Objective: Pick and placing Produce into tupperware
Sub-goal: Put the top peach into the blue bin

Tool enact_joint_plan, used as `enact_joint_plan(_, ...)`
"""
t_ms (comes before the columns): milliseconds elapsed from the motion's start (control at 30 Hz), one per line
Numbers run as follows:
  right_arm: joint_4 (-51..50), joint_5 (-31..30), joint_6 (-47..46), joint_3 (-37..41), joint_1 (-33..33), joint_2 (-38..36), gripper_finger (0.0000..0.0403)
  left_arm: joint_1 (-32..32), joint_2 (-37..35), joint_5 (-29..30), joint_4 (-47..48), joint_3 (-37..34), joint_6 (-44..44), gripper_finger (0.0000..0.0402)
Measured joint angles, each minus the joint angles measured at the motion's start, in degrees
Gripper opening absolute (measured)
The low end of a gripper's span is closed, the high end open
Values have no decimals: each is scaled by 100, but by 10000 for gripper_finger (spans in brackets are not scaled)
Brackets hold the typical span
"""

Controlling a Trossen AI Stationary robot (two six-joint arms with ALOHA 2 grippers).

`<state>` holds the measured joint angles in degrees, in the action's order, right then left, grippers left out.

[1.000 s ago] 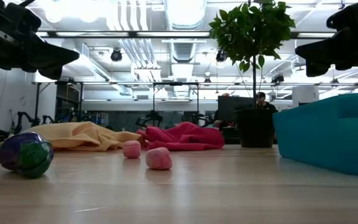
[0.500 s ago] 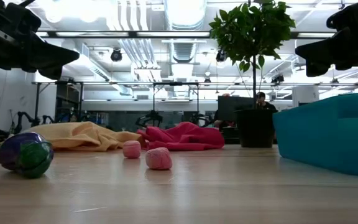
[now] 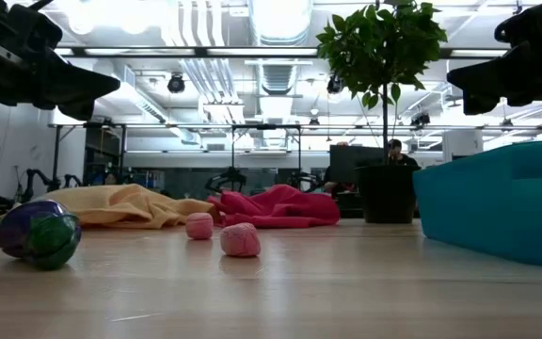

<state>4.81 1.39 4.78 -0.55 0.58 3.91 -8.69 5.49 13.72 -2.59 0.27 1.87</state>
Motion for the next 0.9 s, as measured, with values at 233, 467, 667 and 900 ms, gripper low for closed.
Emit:
enact_joint_plan(233,1,0,-156,-1,0,1,9,0,-1,0,-2,0,177,0)
enact_joint_plan(467,1,0,-176,-1,0,-1,9,0,-1,0,-20,0,304,0)
enact_joint_plan(667,18,0,-176,0,0,0,9,-1,-2,17,-413,0,304,0)
enact_joint_plan(900,373,2,-319,-1,0,-1,9,-1,0,11,-766,0,304,0)
